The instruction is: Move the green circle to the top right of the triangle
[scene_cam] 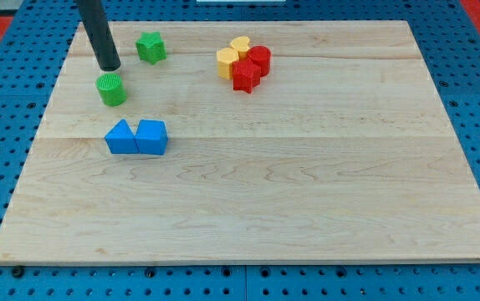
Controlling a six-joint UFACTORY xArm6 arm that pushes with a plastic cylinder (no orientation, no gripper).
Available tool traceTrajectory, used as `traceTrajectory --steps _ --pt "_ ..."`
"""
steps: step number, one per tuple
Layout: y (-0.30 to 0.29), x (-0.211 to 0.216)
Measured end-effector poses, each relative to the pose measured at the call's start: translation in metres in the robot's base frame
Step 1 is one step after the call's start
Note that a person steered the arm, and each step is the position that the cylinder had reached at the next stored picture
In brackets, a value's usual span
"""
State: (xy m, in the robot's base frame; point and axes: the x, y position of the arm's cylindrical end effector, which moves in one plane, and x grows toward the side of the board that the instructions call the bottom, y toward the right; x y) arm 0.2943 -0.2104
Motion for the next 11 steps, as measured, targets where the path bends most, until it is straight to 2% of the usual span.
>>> traceTrajectory --steps 1,2,3,4,6,7,8,9,10,11 --pt "-0.043 -0.005" --pt "-0.045 0.009" --pt "-0.023 0.046" --pt "-0.019 0.048" --pt "-0.086 0.014" --pt "-0.089 0.021" --pt "-0.028 0.030" --pt "0.026 0.060" --pt "0.031 0.100" --pt "0.028 0.075"
